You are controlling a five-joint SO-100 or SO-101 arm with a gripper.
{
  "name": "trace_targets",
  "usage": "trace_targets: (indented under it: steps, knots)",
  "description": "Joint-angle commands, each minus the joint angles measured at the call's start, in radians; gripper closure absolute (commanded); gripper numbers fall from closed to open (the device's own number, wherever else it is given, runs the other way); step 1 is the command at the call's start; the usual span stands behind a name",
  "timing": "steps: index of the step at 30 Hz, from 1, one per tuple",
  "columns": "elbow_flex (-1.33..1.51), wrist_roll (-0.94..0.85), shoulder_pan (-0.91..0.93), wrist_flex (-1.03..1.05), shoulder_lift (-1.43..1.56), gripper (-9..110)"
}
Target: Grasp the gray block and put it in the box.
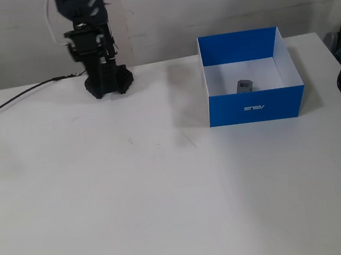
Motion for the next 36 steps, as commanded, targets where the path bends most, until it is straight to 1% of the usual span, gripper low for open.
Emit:
trace_targets:
  steps: [1, 9, 23, 26, 29, 33, 36]
  knots:
    - [0.264, -0.006, -0.055, -0.153, 0.233, 101]
    - [0.859, 0.006, -0.091, -0.457, 0.566, 101]
    - [1.503, -0.014, -0.043, -0.861, 0.962, 101]
    - [1.614, -0.014, -0.049, -0.913, 1.054, 101]
    - [1.741, -0.005, -0.054, -0.934, 1.215, 101]
    - [1.879, -0.002, -0.049, -0.881, 1.447, 101]
    - [1.950, -0.012, -0.043, -0.838, 1.566, 101]
